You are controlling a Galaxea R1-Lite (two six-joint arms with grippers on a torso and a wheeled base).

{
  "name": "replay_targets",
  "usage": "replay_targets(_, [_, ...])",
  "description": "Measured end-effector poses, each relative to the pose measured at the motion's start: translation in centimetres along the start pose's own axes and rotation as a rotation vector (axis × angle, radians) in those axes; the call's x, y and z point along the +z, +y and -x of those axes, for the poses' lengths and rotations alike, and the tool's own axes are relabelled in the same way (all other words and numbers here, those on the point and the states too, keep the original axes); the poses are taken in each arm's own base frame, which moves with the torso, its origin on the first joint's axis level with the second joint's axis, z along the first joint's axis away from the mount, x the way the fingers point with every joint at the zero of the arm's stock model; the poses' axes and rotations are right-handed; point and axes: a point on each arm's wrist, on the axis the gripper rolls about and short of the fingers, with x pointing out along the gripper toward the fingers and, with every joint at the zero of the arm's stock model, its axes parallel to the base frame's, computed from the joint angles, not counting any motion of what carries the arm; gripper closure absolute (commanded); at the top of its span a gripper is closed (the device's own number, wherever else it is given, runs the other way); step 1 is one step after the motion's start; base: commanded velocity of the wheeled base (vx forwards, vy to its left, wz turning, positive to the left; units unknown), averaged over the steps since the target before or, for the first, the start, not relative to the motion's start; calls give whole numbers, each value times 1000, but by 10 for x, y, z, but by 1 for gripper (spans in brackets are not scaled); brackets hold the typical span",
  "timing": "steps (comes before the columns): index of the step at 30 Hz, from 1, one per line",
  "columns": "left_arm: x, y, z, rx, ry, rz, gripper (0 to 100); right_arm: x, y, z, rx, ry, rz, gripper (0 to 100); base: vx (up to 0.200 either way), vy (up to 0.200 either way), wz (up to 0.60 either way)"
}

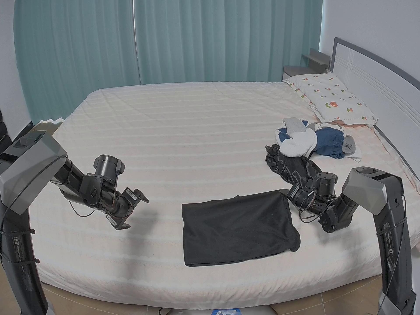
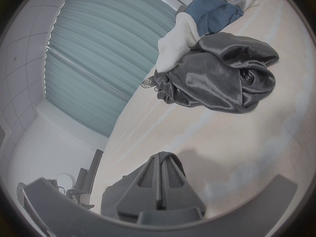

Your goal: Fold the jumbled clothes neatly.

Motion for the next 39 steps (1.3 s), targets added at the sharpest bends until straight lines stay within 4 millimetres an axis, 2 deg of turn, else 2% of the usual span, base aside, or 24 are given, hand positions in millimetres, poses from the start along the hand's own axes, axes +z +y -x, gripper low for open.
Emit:
replay_targets(6, [0,0,0,0,0,0,0,0,-2,-2,-8,4,-3,100,0,0,0])
replay_targets(7, [0,0,0,1,0,0,0,0,-2,-2,-10,6,-5,0,0,0,0])
replay_targets(16, [0,0,0,1,1,-1,0,5,-5,4,-11,-13,-15,0,0,0,0])
replay_targets(27, [0,0,0,-4,8,0,0,24,-4,40,20,-97,-136,0,-36,0,0])
replay_targets(39, [1,-2,0,-11,7,8,0,25,-3,45,15,-99,-140,0,0,0,0])
